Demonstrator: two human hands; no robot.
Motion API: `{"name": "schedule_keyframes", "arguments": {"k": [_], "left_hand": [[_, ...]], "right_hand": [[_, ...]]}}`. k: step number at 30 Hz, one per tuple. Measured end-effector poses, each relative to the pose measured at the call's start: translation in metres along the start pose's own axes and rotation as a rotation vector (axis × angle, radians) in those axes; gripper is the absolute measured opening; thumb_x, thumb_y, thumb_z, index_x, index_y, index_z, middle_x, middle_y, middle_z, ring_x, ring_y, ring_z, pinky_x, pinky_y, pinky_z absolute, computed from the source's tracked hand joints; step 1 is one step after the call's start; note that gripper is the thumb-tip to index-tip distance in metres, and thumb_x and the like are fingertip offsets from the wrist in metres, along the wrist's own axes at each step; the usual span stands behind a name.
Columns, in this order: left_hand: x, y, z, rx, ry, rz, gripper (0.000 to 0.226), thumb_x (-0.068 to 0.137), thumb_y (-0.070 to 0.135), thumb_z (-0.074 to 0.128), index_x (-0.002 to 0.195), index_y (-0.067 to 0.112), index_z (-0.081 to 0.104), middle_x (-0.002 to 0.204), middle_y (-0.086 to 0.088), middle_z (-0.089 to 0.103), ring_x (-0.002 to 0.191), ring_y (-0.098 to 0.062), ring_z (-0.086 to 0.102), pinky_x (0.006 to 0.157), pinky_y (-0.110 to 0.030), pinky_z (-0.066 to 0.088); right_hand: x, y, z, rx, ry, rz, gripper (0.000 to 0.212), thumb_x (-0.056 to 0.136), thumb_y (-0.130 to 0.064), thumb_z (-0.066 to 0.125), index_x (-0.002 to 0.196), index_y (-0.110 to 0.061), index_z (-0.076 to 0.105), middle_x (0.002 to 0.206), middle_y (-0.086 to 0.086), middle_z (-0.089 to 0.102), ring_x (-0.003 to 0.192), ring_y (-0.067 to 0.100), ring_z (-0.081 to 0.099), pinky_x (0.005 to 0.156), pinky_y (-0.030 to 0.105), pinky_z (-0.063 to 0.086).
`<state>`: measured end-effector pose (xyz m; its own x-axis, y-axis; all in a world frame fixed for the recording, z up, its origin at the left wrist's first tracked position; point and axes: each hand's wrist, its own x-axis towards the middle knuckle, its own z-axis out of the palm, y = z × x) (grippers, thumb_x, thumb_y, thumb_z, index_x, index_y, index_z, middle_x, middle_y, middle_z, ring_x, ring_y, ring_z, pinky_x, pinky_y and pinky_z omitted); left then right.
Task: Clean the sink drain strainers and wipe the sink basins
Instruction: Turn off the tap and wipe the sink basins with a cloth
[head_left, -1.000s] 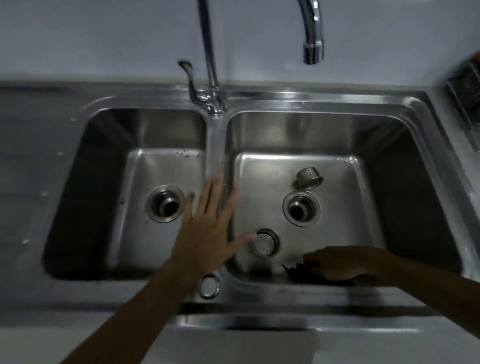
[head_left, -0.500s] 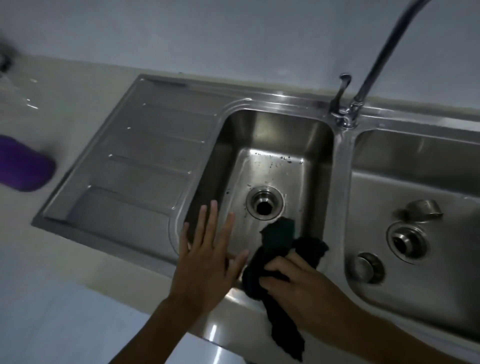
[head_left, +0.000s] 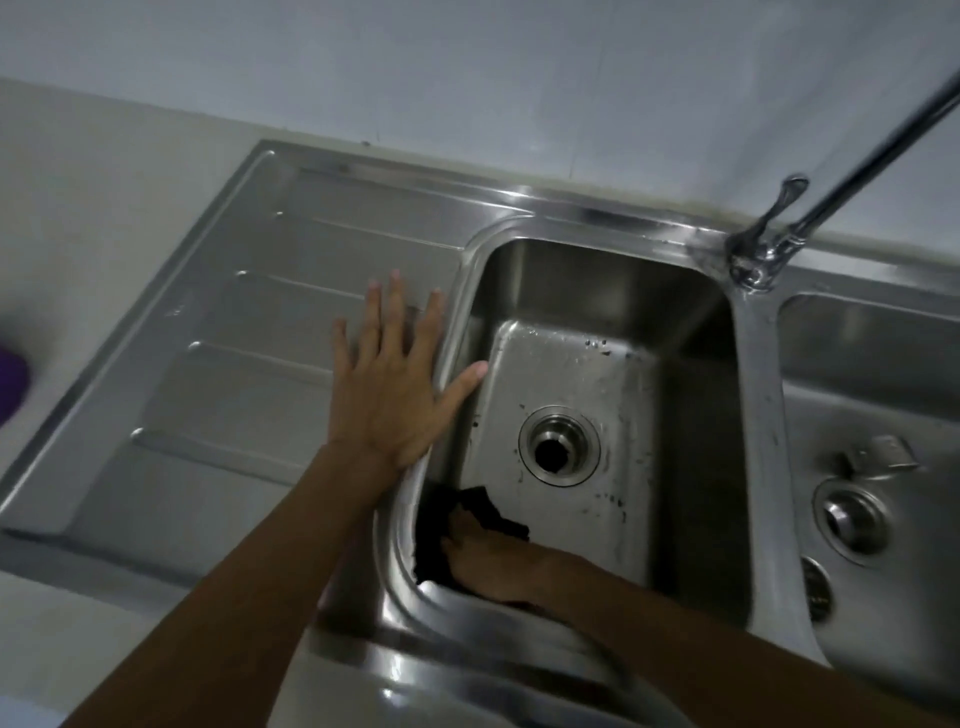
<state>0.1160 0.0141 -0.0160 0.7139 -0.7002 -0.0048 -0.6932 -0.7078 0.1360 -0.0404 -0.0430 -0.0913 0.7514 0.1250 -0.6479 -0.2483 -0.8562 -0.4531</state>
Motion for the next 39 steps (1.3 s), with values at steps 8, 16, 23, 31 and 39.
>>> {"name": "schedule_keyframes", "arguments": {"k": [8, 16, 23, 31, 39], "left_hand": [[0.023, 0.004, 0.013, -0.057, 0.034, -0.015, 0.092, 0.092, 0.087, 0.010, 0.166, 0.033, -0.002, 0.173, -0.012, -0.012, 0.161, -0.030, -0.008, 0.124, -0.063, 0.002], [0.025, 0.003, 0.012, -0.089, 0.019, -0.006, 0.091, 0.093, 0.085, 0.014, 0.166, 0.031, 0.004, 0.174, -0.011, -0.003, 0.161, -0.029, 0.000, 0.124, -0.063, 0.009], [0.024, 0.005, 0.007, -0.071, 0.018, 0.004, 0.092, 0.095, 0.083, 0.014, 0.166, 0.025, 0.010, 0.173, -0.015, 0.006, 0.160, -0.033, 0.009, 0.123, -0.065, 0.016], [0.023, 0.005, 0.005, -0.084, 0.017, 0.007, 0.093, 0.095, 0.083, 0.014, 0.166, 0.023, 0.008, 0.173, -0.016, 0.005, 0.161, -0.032, 0.008, 0.123, -0.065, 0.015], [0.019, 0.006, 0.002, -0.057, 0.020, 0.005, 0.092, 0.096, 0.082, 0.014, 0.165, 0.021, 0.015, 0.172, -0.018, 0.011, 0.160, -0.033, 0.012, 0.121, -0.064, 0.019]], "right_hand": [[0.077, 0.069, -0.016, -0.108, 0.585, 0.204, 0.074, 0.104, -0.041, 0.029, 0.161, -0.003, 0.002, 0.168, 0.019, -0.008, 0.156, 0.032, -0.013, 0.128, 0.049, 0.004], [0.095, 0.157, -0.076, -0.217, 0.678, 0.413, 0.069, 0.102, -0.041, 0.029, 0.161, -0.009, 0.013, 0.170, 0.014, 0.001, 0.158, 0.029, 0.001, 0.127, 0.051, 0.014], [0.021, 0.190, -0.073, -0.184, 0.524, 0.782, 0.076, 0.105, -0.042, 0.027, 0.159, -0.001, -0.007, 0.168, 0.021, -0.013, 0.158, 0.031, -0.004, 0.121, 0.040, 0.028], [-0.054, 0.141, -0.010, -0.592, -0.107, 0.634, 0.084, 0.106, -0.043, 0.037, 0.156, 0.007, -0.008, 0.162, 0.032, -0.019, 0.155, 0.043, -0.010, 0.123, 0.047, 0.018], [-0.055, 0.126, 0.018, -0.835, -0.049, -0.261, 0.070, 0.103, -0.025, 0.046, 0.161, -0.011, 0.010, 0.169, 0.018, -0.009, 0.156, 0.035, -0.008, 0.127, 0.052, 0.005]]}}
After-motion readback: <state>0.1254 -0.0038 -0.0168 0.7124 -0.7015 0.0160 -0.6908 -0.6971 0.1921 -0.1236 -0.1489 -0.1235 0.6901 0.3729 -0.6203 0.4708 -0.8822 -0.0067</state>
